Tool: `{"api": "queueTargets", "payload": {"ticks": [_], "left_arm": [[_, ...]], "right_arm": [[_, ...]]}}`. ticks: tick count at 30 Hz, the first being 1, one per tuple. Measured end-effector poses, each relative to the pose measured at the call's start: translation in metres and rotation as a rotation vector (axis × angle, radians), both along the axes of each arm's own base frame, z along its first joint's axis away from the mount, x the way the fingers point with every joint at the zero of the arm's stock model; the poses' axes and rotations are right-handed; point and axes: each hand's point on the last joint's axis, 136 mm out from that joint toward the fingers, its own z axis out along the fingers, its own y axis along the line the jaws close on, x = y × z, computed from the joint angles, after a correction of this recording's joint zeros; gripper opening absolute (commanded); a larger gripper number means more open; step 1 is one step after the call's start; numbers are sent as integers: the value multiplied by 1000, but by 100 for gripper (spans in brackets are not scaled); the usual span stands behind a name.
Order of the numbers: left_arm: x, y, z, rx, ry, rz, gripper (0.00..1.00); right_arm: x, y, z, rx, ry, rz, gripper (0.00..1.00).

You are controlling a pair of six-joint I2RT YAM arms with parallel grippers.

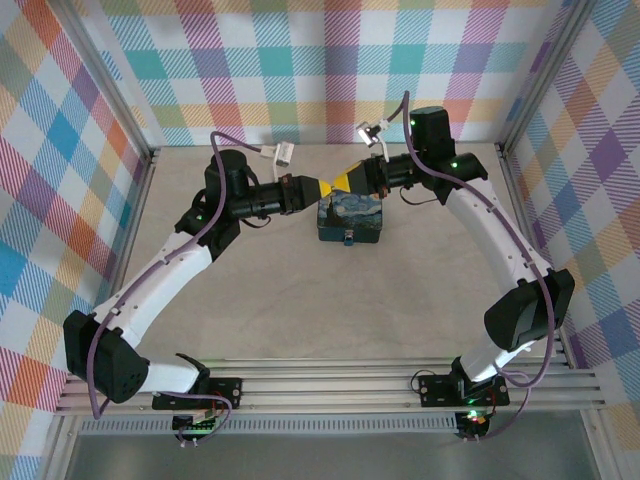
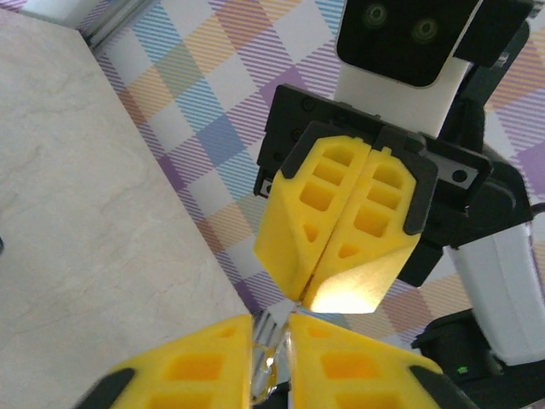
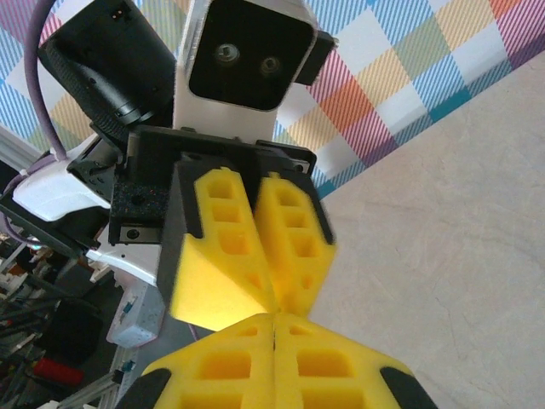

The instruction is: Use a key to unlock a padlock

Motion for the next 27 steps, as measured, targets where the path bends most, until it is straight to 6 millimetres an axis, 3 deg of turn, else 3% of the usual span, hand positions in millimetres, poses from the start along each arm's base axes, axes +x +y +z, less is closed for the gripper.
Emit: {"api": "queueTargets", "payload": {"ticks": [6, 11, 16, 19, 27], "left_arm": [[1, 0, 1, -1, -12, 4, 0], [3, 2, -3, 19, -10, 24, 0], [5, 8, -14, 66, -1, 65, 0], [2, 14, -19, 88, -7, 91, 0], [-3, 37, -52, 196, 19, 194, 0]], "right_arm": [[2, 0, 0, 1, 7, -4, 0], [9, 1, -3, -14, 35, -46, 29], [21, 1, -15, -20, 85, -99, 41], [34, -3, -34, -48, 149, -170, 52], [57, -10, -93, -183, 291, -379, 53]]}}
